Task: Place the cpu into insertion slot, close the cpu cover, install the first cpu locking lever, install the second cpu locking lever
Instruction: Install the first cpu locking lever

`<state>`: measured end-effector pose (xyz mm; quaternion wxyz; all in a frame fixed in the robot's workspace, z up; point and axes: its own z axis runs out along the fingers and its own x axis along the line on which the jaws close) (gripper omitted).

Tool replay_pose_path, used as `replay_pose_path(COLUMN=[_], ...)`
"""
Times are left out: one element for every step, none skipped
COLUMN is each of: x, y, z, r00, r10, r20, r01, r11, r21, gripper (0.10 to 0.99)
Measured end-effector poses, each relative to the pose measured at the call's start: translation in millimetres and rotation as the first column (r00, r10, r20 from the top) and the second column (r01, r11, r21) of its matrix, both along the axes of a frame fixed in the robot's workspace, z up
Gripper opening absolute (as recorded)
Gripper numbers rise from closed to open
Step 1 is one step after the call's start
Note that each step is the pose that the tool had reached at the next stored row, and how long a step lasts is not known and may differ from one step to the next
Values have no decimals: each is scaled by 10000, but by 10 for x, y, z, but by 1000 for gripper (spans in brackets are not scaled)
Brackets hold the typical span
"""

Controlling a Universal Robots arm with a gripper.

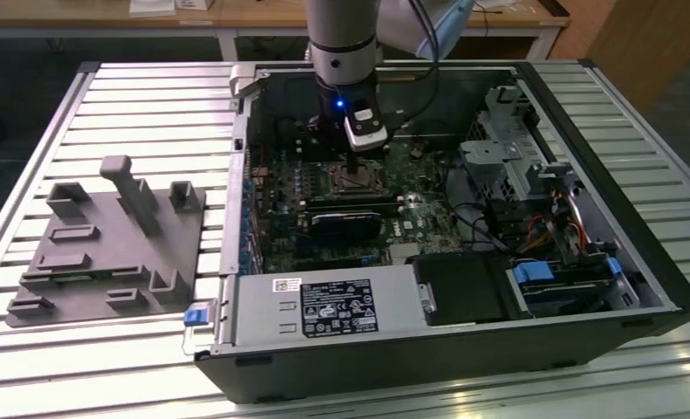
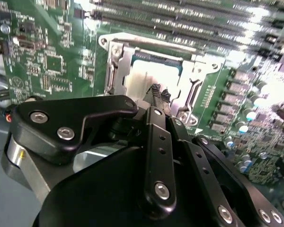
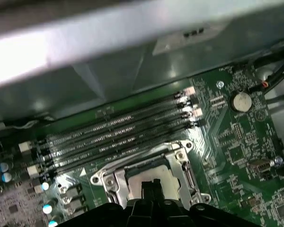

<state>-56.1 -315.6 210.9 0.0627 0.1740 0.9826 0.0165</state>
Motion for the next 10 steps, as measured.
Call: replay_pose_path(x=[0,0,0,0,0,0,1,1,1,0], y=[-18,-34,-50,-66,-83,-95,-101,-106,-108,-109], z=[0,-1,-1,-1,-1,-1,-1,-2,-1,-1], r00=[10000,10000,10000,10000,10000,10000,10000,10000,10000,10000], r10=[-3,-5,-8,-11,-14,-16,-18,-22,-23,-23], r20=[-8,-13,-19,-25,-31,-34,-33,-33,-34,-36], r01=[3,5,8,11,14,16,18,21,23,22], r11=[10000,10000,10000,10000,10000,10000,9999,9999,9998,9998], r21=[-9,-16,-27,-37,-49,-72,-110,-150,-187,-205], gripper=[106,106,106,106,106,106,106,106,106,106])
